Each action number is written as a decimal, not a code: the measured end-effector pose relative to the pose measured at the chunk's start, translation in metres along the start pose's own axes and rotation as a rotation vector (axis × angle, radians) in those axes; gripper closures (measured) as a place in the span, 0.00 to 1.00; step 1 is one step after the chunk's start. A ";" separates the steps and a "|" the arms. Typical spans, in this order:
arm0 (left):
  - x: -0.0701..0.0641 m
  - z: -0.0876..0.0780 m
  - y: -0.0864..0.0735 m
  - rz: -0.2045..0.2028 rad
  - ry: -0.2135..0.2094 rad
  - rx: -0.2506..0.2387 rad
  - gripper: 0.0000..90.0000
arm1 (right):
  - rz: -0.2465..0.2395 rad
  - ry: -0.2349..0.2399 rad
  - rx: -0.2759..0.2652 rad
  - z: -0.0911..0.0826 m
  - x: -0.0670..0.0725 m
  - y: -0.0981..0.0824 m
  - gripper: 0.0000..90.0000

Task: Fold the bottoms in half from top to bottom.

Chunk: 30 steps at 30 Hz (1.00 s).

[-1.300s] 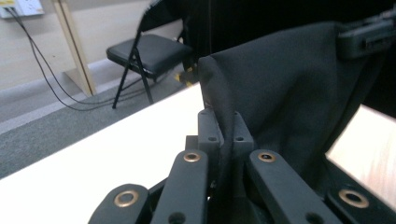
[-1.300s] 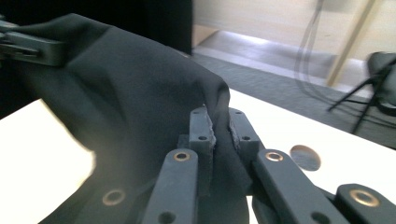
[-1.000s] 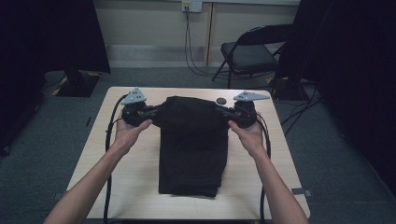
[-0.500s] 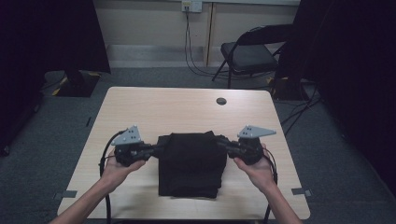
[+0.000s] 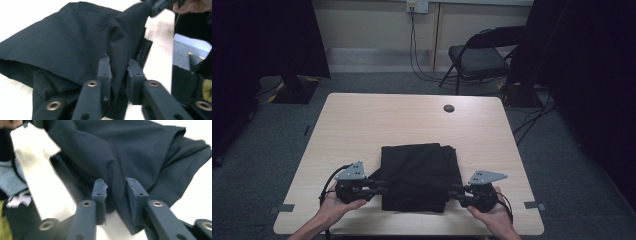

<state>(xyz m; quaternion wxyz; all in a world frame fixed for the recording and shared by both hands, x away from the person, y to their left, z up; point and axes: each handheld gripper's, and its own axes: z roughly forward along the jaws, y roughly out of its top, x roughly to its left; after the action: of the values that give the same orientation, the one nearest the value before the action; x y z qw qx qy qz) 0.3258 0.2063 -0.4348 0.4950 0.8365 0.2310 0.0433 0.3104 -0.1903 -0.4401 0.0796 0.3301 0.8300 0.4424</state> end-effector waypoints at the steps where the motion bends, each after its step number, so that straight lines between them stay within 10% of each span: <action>1: -0.001 -0.002 0.000 0.002 0.000 -0.002 0.75 | 0.001 0.013 0.000 -0.003 0.002 -0.002 0.70; 12: -0.007 -0.005 0.017 0.029 -0.035 -0.069 0.59 | -0.028 0.039 -0.043 0.002 0.011 0.018 0.67; 20: -0.003 0.059 0.007 0.025 0.030 0.096 0.58 | -0.043 -0.019 0.054 0.050 0.005 0.016 0.65; 30: 0.001 0.070 -0.007 -0.062 0.024 0.145 0.59 | -0.006 -0.087 0.105 0.055 0.005 -0.003 0.66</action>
<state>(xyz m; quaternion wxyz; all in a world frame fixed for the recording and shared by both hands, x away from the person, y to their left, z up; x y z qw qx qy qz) 0.3449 0.1531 -0.4759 0.4315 0.8620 0.2652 0.0213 0.3284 -0.1510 -0.4740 0.0993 0.3504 0.8488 0.3833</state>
